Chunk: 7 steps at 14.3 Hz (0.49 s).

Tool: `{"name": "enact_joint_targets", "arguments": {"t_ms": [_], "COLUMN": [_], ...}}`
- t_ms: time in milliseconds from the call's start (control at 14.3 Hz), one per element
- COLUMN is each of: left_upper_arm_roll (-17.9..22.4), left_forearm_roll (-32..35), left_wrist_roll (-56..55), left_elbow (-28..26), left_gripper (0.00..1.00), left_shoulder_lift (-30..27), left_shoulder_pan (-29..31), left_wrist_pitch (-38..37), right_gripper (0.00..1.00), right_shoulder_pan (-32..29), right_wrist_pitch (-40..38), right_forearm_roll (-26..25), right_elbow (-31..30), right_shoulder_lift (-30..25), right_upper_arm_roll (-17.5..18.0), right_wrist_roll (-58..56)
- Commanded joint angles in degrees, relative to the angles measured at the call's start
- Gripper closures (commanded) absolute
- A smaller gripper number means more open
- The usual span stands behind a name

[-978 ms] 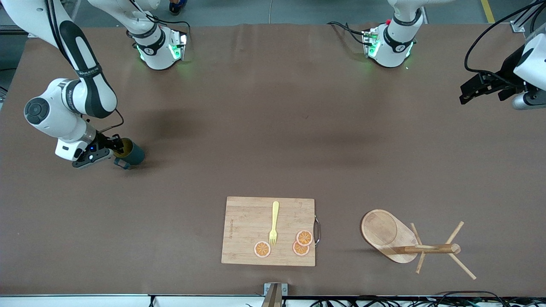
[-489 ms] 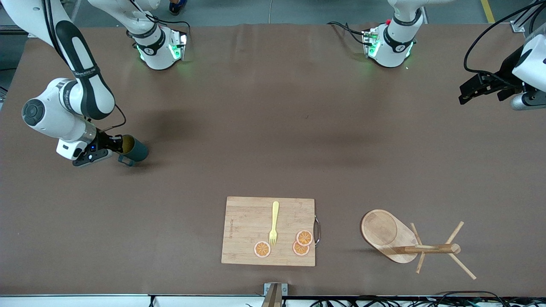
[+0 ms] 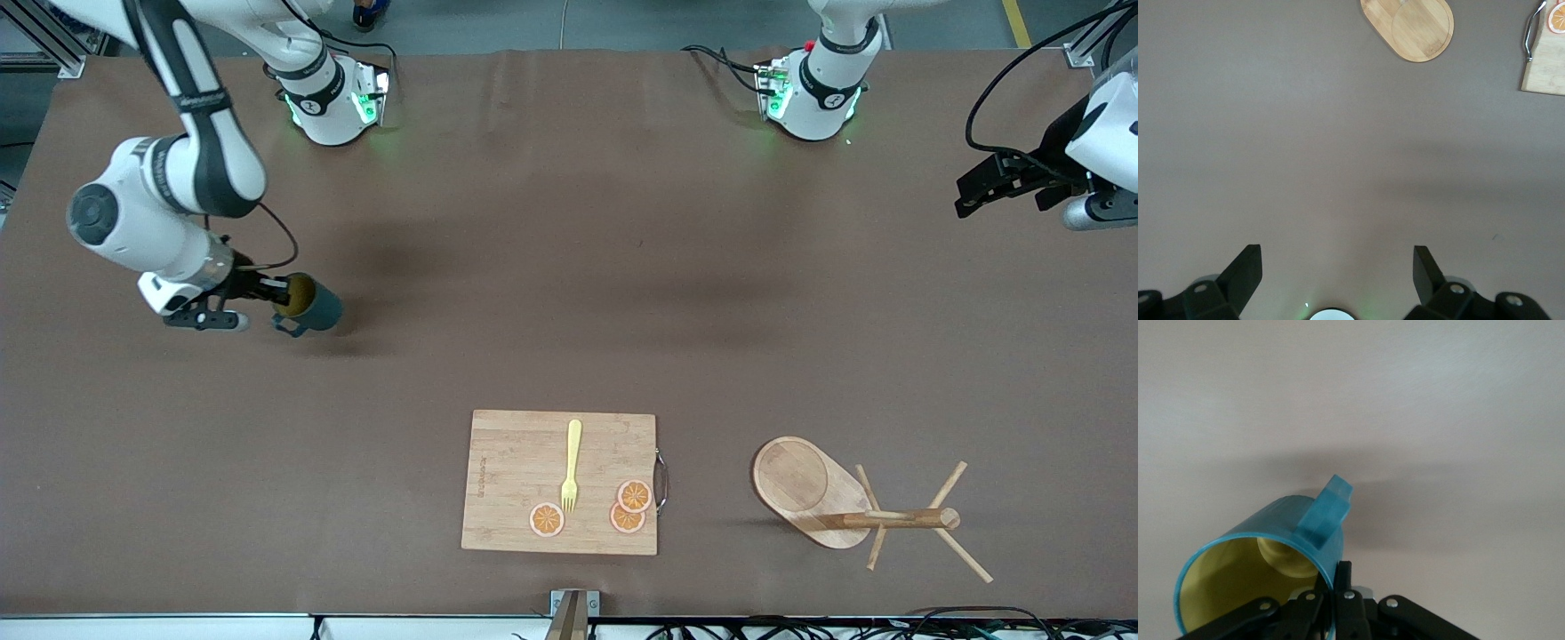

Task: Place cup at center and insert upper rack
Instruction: 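Carry the teal mug with the right gripper to the table center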

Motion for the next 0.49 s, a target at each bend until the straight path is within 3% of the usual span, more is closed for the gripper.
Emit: {"name": "enact_joint_targets", "arguments": {"t_ms": [0,419], "left_upper_arm_roll": [-0.28,-0.36], "left_forearm_roll": [-0.01,-0.27], "left_wrist_roll": [0.61,0.70], "left_elbow": [-0.33,-0.33], "left_gripper": [0.00,0.00], "left_shoulder_lift": [-0.41,0.55], "left_shoulder_pan": [0.21,0.12], "left_wrist_pitch": [0.25,0.78], "right_gripper": [1.00,1.00], "right_shoulder_pan": [11.84,27.59], "right_wrist_pitch": [-0.40,-0.84], "right_forearm_roll": [0.97,0.79], "right_elbow": [0.05,10.94], "right_shoulder_lift": [-2.70,2.65], "right_upper_arm_roll": [0.10,0.37], "right_wrist_roll": [26.31,69.32]}}
